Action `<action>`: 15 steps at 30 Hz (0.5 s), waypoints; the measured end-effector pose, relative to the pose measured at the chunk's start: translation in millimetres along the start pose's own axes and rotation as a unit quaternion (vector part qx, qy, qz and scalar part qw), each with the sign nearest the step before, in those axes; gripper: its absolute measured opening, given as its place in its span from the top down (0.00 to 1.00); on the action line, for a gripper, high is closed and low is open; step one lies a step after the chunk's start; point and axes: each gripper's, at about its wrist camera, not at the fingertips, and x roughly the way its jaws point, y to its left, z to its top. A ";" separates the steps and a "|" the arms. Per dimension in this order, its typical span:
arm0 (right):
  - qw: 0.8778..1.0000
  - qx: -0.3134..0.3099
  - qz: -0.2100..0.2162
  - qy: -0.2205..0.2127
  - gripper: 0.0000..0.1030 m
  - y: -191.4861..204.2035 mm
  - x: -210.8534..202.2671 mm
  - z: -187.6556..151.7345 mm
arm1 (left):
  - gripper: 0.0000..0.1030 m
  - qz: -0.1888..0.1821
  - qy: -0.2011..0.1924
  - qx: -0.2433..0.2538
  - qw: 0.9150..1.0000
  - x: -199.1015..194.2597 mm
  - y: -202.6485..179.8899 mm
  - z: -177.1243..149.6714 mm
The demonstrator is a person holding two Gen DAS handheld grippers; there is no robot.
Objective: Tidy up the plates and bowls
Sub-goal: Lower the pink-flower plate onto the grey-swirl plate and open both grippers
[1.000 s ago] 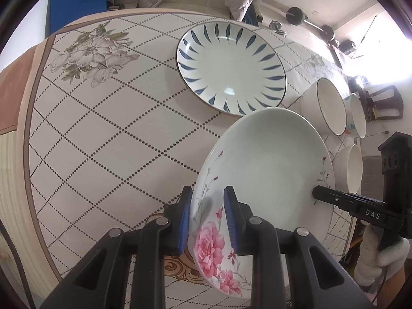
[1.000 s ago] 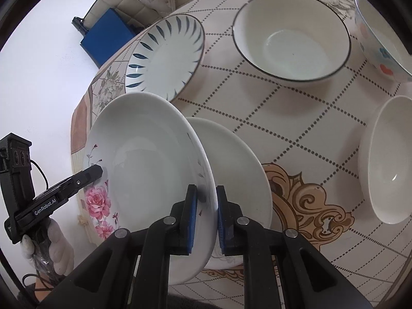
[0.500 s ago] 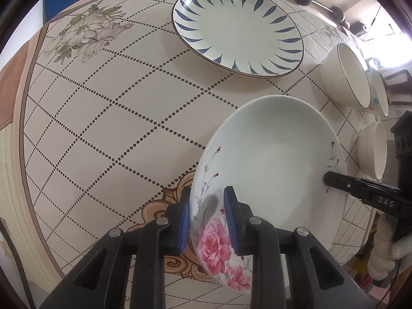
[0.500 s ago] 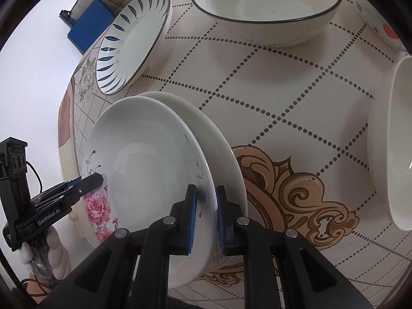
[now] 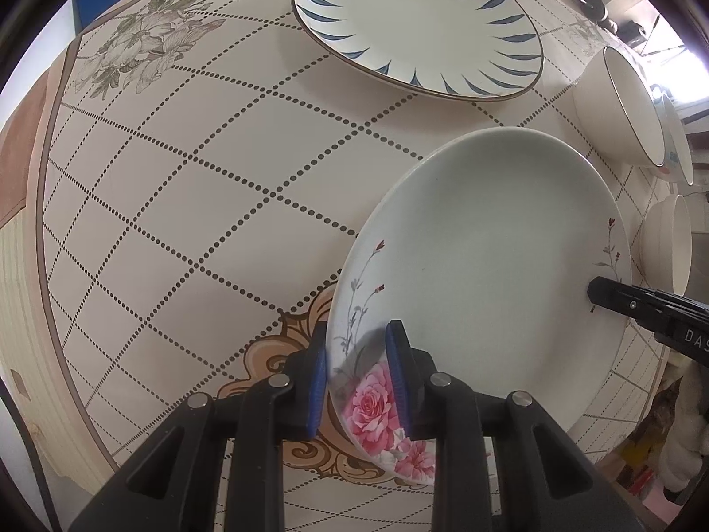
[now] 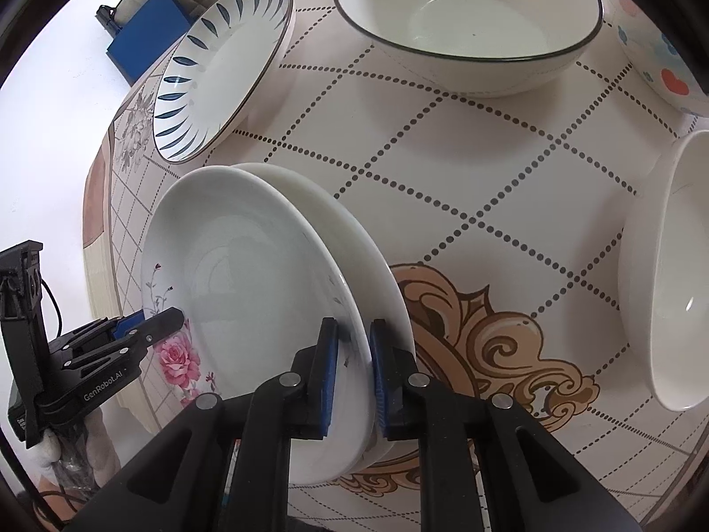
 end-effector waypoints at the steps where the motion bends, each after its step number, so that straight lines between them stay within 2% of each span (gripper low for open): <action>1: 1.000 -0.001 -0.004 0.003 0.83 -0.1 -1.1 -1.6 | 0.77 -0.002 0.002 -0.003 1.000 0.8 0.0 0.6; 5: 1.000 0.006 -0.008 0.010 0.76 1.8 -1.0 2.1 | 0.77 -0.024 0.022 -0.021 0.999 13.4 1.3 2.5; 7: 1.000 0.022 0.014 0.015 0.60 1.5 -1.5 3.7 | 0.77 -0.039 0.029 -0.032 0.998 16.8 4.1 2.2; 8: 0.999 0.031 0.035 0.017 0.43 1.5 -1.3 4.3 | 0.77 -0.042 0.031 -0.037 0.998 18.2 5.5 2.0; 9: 0.998 0.036 0.052 0.020 0.32 1.0 -2.7 4.8 | 0.77 -0.045 0.032 -0.039 0.998 19.4 6.3 1.5; 11: 0.998 0.039 0.054 0.021 0.27 5.4 -3.7 3.8 | 0.77 -0.050 0.035 -0.048 0.997 21.7 9.5 0.5; 15: 0.999 0.024 0.031 0.029 0.27 13.3 -3.2 3.7 | 0.77 -0.064 0.040 -0.057 0.996 20.9 20.2 -3.0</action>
